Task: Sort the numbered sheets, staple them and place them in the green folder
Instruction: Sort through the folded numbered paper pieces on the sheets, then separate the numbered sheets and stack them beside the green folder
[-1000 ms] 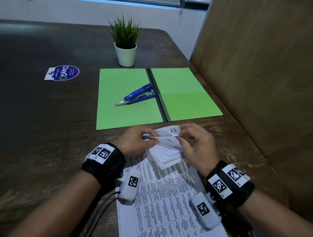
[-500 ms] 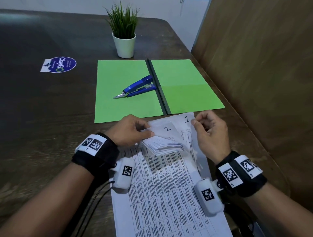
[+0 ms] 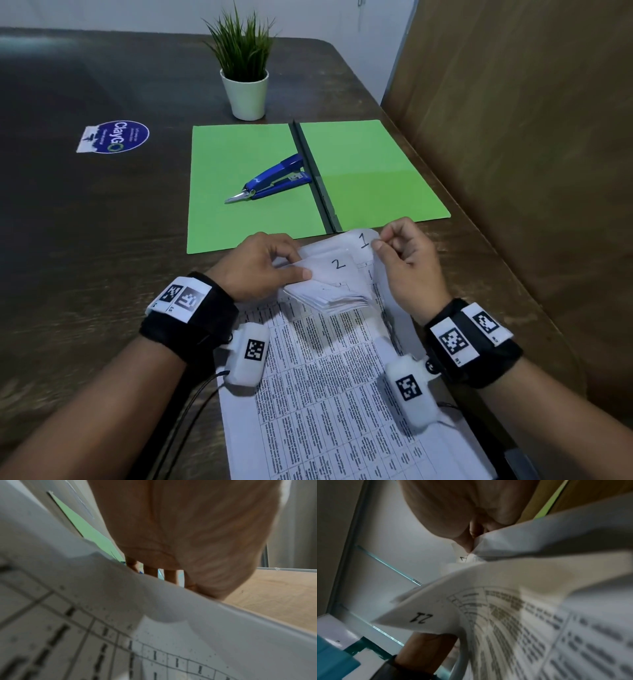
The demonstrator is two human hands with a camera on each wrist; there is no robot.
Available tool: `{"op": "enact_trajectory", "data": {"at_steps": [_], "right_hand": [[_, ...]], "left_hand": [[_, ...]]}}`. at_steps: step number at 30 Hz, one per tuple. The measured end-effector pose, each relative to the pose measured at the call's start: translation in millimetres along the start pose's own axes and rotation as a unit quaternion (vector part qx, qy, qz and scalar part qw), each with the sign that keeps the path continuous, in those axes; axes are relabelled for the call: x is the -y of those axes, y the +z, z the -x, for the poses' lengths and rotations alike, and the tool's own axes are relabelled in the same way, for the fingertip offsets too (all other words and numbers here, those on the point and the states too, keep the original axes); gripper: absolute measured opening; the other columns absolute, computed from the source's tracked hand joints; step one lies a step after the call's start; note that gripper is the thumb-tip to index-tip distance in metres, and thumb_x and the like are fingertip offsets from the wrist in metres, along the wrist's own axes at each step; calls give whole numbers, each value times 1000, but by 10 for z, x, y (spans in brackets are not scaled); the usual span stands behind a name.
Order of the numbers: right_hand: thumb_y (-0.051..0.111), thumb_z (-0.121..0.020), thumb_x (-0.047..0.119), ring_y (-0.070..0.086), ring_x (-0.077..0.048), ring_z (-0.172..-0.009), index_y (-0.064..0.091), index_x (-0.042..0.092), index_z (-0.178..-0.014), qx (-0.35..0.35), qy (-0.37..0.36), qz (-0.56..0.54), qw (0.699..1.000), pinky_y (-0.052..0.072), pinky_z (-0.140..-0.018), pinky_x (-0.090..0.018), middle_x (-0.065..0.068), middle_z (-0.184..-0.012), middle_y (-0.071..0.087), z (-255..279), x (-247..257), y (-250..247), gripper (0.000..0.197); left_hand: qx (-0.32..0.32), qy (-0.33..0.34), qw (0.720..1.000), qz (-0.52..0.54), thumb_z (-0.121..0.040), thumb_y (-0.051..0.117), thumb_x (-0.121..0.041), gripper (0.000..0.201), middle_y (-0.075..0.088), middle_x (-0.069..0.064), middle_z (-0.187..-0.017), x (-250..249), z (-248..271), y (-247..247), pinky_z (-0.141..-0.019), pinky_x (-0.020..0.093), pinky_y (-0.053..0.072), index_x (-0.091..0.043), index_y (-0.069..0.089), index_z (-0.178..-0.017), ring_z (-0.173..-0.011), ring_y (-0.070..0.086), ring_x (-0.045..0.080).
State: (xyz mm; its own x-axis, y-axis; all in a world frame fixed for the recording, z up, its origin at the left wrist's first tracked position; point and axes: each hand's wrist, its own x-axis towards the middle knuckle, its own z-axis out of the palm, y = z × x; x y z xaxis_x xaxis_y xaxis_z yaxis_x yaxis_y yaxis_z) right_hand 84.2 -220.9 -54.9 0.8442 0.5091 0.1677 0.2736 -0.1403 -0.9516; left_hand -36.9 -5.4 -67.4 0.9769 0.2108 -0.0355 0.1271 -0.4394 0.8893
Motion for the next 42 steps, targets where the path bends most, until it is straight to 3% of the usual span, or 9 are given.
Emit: {"op": "enact_trajectory", "data": {"at_steps": [3, 6, 13, 19, 23, 31, 36, 39, 42], "right_hand": [[58, -96, 3, 38, -7, -51, 54, 14, -86, 57, 33, -10, 998, 36, -50, -21, 6, -59, 47, 38, 46, 116, 16], [65, -92, 13, 61, -4, -68, 65, 18, -90, 129, 35, 100, 986, 52, -71, -29, 10, -74, 67, 52, 1, 101, 6], [73, -89, 26, 70, -1, -85, 79, 21, -93, 108, 42, 118, 986, 52, -77, -20, 12, -90, 77, 73, 1, -143, 9], [73, -88, 31, 73, -19, -82, 79, 17, -94, 115, 61, 43, 991, 56, -77, -35, 4, -88, 78, 54, -9, -80, 17], [65, -96, 27, 46, -16, -61, 71, 0, -80, 121, 70, 92, 986, 39, -65, -30, -16, -66, 59, 15, -77, -129, 32], [58, -99, 16, 52, -6, -69, 65, 25, -79, 15, -63, 205, 977, 38, -59, -8, 8, -80, 56, 128, -5, -83, 23], [59, -99, 23, 47, -6, -57, 66, 17, -79, -90, -53, 164, 981, 39, -55, -23, 8, -63, 56, 37, 45, -337, 21], [73, -88, 37, 70, -4, -83, 75, 22, -97, 109, 97, 191, 971, 54, -78, -29, 14, -89, 76, -56, 96, -644, 17], [77, -84, 38, 68, 2, -75, 80, 25, -86, 290, 189, 349, 871, 53, -80, -26, 16, -81, 76, -91, 43, -935, 14]], "left_hand": [[-2, -4, 1000, 20, -82, 80, -25, 14, 73, -6, -98, 6, 4, 25, -88, 39, 54, -12, 79, -78, -91, 70, 18], [4, -24, 999, 42, -83, 79, -23, 10, 76, -4, -92, 10, 15, 35, -87, 48, 58, -14, 79, -77, -84, 72, 22], [8, -61, 998, 23, -87, 77, -26, 15, 78, 7, -87, 4, 12, 42, -74, 47, 59, -13, 80, -81, -66, 65, 19], [7, -61, 998, 33, -86, 78, -22, 13, 77, 10, -87, -30, 32, 57, -73, 43, 57, -10, 78, -79, -67, 66, 17], [11, -62, 998, 25, -85, 78, -26, 13, 77, 6, -88, -27, 31, 45, -82, 50, 58, -14, 79, -80, -80, 72, 32], [3, -67, 997, 35, -85, 79, -20, 9, 79, 1, -85, -73, 42, 13, -72, 31, 56, -13, 81, -82, -69, 69, 11], [4, -64, 998, 24, -85, 79, -22, 8, 75, -10, -68, -89, 40, -4, -60, 21, 49, -14, 81, -82, -54, 59, 1], [4, -62, 998, 11, -86, 78, -20, 10, 68, -17, -58, -94, 31, 16, -56, 13, 43, -12, 80, -81, -49, 53, -5], [2, -61, 998, 12, -86, 79, -25, 12, 77, -8, -74, -56, 20, 15, -68, 26, 54, -14, 81, -82, -64, 65, 4]]}}
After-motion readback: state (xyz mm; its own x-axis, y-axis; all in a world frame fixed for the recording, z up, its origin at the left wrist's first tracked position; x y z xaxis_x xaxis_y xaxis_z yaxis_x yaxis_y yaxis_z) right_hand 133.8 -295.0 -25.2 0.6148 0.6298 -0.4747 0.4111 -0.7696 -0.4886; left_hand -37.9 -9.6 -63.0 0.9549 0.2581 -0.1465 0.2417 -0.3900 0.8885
